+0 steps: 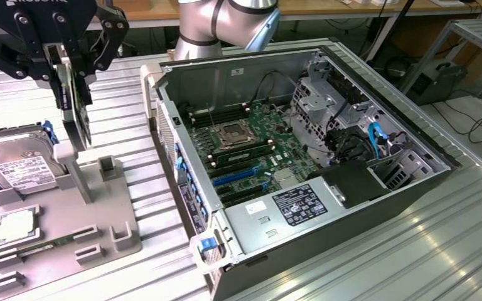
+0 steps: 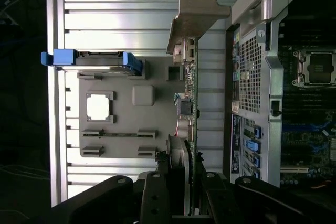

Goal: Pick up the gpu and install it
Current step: 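Pick up the gpu and move the gpu toward the slot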

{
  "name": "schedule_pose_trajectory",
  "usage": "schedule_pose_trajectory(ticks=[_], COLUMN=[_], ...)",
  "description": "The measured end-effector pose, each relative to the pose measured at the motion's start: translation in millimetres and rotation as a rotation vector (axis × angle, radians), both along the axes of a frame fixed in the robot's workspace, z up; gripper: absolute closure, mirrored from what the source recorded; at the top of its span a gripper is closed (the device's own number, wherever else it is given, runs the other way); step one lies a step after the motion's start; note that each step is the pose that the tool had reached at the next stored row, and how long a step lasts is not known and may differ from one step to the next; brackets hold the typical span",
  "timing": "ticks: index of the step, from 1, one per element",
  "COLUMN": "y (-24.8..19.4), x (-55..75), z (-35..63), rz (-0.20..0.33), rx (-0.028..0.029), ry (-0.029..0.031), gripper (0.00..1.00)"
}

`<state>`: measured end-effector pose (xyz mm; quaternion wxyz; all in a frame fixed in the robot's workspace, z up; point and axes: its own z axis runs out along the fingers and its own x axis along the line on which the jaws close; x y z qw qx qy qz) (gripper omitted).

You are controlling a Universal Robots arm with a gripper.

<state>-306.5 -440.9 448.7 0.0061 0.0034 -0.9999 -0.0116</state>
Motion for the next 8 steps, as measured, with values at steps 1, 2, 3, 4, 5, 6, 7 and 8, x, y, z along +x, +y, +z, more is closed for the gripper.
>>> schedule_pose_trajectory(ticks=[1, 2, 3, 4, 5, 6, 7, 8], y=[0.0, 0.0, 0.0, 0.0, 0.0, 0.0, 0.0, 0.0], x=[0.0, 0.0, 0.0, 0.0, 0.4, 1.2, 2.4, 3.3], z=[0.0, 0.0, 0.1, 0.1, 0.2, 0.3, 0.1, 0.1], rz=[0.000, 0.000, 0.000, 0.000, 0.000, 0.000, 0.000, 0.000], rx=[0.0000, 0.0000, -0.0001, -0.0001, -0.0002, -0.0003, -0.0001, -0.0001], ry=[0.0000, 0.0000, 0.0001, 0.0001, 0.0002, 0.0003, 0.0001, 0.0001], gripper=[0.73, 0.73, 0.73, 0.73, 0.73, 0.73, 0.73, 0.73])
